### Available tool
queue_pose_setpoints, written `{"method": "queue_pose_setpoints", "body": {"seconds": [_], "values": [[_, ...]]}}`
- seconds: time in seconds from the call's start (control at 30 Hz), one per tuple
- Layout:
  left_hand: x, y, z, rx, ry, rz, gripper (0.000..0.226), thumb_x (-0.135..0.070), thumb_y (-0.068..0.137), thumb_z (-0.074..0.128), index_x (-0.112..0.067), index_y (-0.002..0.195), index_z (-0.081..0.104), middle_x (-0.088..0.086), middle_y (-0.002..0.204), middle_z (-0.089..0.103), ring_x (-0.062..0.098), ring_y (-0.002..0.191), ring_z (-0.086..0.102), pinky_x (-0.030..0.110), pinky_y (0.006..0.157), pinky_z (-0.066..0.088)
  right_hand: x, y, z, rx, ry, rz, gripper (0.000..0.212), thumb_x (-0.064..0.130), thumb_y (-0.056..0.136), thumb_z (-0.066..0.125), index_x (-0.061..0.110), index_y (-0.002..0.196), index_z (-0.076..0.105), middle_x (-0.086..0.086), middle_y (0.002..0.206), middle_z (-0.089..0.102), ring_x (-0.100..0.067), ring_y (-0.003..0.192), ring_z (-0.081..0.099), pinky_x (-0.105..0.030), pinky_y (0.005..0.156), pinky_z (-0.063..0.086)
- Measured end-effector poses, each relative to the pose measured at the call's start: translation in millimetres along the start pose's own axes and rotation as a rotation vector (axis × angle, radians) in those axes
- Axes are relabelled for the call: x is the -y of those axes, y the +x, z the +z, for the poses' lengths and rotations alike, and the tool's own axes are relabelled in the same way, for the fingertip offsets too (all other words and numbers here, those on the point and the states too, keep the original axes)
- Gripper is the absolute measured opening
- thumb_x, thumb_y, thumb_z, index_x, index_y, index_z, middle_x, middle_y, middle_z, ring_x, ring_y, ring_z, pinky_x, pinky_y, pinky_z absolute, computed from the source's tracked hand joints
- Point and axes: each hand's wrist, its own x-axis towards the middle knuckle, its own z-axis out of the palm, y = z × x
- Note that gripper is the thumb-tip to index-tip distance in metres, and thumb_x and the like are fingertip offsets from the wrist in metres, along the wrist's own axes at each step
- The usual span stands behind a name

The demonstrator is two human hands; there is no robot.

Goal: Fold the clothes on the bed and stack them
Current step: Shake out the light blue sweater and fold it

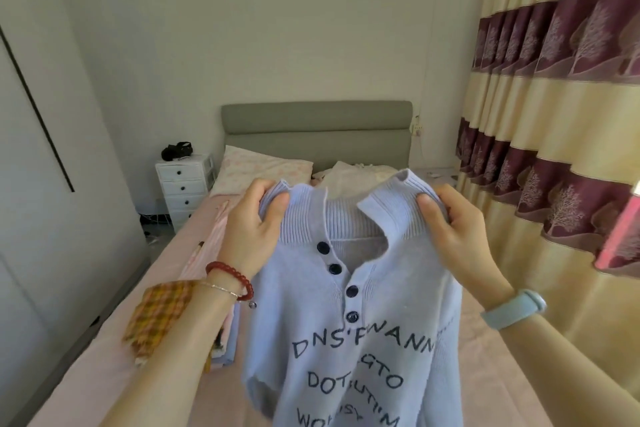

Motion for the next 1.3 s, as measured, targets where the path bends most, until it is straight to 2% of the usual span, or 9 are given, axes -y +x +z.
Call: {"method": "queue_pose_setpoints", "body": {"seconds": [0.17,0.33,0.47,0.63,0.73,0.83,0.97,1.07,1.3], "values": [[-19,-46,-12,-0.052,0.063,0.153,0.012,-0.012,0.089,0.057,-0.022,0.093,0.052,-0.019,0.082,0.055,-0.015,0.078,0.053,0.000,0.069,0.037,14,-28,-21,-0.022,0.025,-0.071,0.043,0.031,0.090,0.045,-0.007,0.073,0.054,-0.022,0.060,0.046,-0.021,0.058,0.040,-0.029,0.056,0.033],[-4,-66,-17,-0.054,0.156,0.197,0.006,-0.016,0.086,0.060,-0.018,0.090,0.056,-0.025,0.081,0.054,-0.018,0.077,0.052,-0.001,0.069,0.037,9,-43,-11,-0.028,0.026,-0.088,0.019,0.026,0.091,0.050,0.012,0.088,0.063,0.003,0.060,0.050,-0.003,0.057,0.043,-0.012,0.055,0.034],[44,-57,-7,-0.067,0.191,0.158,0.010,-0.020,0.087,0.058,-0.010,0.089,0.059,-0.022,0.077,0.055,-0.014,0.075,0.053,-0.001,0.067,0.036,-21,-38,26,0.062,-0.091,0.028,0.021,0.025,0.089,0.054,0.009,0.092,0.068,-0.013,0.067,0.063,-0.016,0.064,0.054,-0.023,0.061,0.040],[165,-7,40,0.133,0.507,-0.138,0.027,-0.028,0.094,0.052,-0.011,0.115,0.055,0.013,0.110,0.059,0.027,0.097,0.057,0.036,0.077,0.044,-115,-10,125,0.325,-0.377,0.355,0.026,0.030,0.095,0.049,0.013,0.107,0.065,-0.013,0.099,0.067,-0.034,0.094,0.060,-0.034,0.073,0.042],[240,9,66,0.327,0.735,-0.451,0.051,-0.036,0.095,0.045,-0.020,0.141,0.031,0.016,0.136,0.038,0.035,0.121,0.039,0.047,0.095,0.035,-179,-11,179,0.598,-0.494,0.561,0.044,0.033,0.097,0.041,0.019,0.138,0.040,-0.012,0.135,0.046,-0.033,0.123,0.044,-0.044,0.099,0.038],[307,-30,87,0.416,0.785,-0.468,0.051,-0.034,0.093,0.048,-0.014,0.137,0.036,0.019,0.132,0.044,0.038,0.117,0.045,0.048,0.091,0.040,-234,-67,210,0.754,-0.481,0.719,0.050,0.027,0.098,0.039,0.019,0.146,0.026,-0.011,0.148,0.029,-0.032,0.133,0.031,-0.044,0.107,0.029],[362,-128,114,0.678,0.709,-0.578,0.049,-0.030,0.093,0.048,-0.013,0.137,0.038,0.015,0.134,0.046,0.032,0.122,0.043,0.043,0.096,0.039,-280,-173,207,0.809,-0.420,1.013,0.045,0.019,0.097,0.039,0.012,0.141,0.035,-0.012,0.143,0.039,-0.031,0.124,0.043,-0.037,0.101,0.038],[389,-193,132,0.832,0.617,-0.711,0.049,-0.029,0.094,0.046,-0.014,0.140,0.036,0.013,0.142,0.038,0.032,0.128,0.037,0.044,0.102,0.037,-304,-245,191,0.805,-0.484,1.205,0.034,0.012,0.096,0.037,0.004,0.127,0.049,-0.020,0.122,0.056,-0.034,0.100,0.054,-0.037,0.082,0.044],[414,-286,187,1.050,0.565,-0.703,0.051,-0.032,0.094,0.047,-0.017,0.141,0.036,0.007,0.145,0.035,0.026,0.135,0.028,0.044,0.106,0.032,-345,-362,201,0.840,-0.380,1.459,0.019,0.023,0.094,0.045,0.006,0.095,0.054,-0.014,0.090,0.057,-0.027,0.082,0.051,-0.027,0.064,0.038]]}}
